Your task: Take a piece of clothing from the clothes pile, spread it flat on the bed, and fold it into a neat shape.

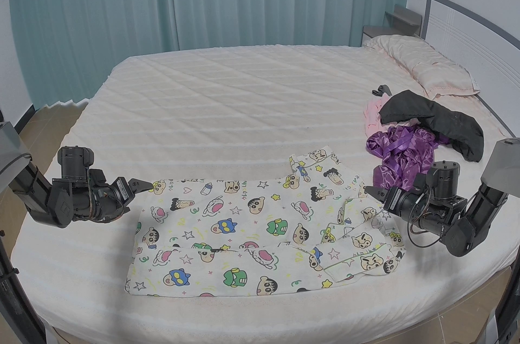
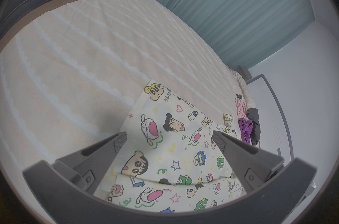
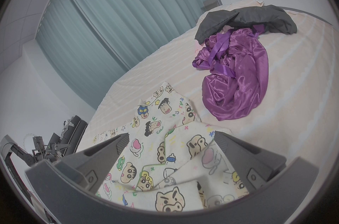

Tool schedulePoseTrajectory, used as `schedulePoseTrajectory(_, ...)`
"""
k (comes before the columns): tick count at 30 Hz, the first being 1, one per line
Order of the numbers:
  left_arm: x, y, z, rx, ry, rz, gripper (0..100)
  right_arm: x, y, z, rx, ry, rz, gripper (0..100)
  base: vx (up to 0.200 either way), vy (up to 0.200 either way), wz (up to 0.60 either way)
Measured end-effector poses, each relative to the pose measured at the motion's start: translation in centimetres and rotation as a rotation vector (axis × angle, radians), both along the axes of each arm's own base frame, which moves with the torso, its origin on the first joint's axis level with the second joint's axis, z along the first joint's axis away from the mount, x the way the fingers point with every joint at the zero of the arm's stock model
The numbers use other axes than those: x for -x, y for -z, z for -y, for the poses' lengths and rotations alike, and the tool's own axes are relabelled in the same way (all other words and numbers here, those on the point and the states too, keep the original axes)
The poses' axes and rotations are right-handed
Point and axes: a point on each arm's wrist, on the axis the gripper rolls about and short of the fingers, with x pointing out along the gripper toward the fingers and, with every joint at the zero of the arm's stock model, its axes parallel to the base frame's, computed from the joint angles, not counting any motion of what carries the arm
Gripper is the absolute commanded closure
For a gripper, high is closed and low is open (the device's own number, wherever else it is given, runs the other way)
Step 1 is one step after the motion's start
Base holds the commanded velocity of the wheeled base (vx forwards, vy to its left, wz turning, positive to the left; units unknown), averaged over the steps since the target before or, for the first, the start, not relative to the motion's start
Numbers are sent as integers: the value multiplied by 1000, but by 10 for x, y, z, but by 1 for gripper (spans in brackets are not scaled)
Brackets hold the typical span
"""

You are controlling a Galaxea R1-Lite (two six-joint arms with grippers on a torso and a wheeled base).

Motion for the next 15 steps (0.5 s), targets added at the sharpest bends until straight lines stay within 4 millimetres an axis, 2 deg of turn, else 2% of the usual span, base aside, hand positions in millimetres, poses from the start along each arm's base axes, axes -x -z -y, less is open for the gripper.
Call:
schedulePoseTrajectory(9,0,0,1,1,0,0,0,1,1,0,0,-1,-3,0,0,0,0)
schedulePoseTrajectory(15,0,1,1,-2,2,-2,0,1,1,0,1,-1,-5,0,200,0,0)
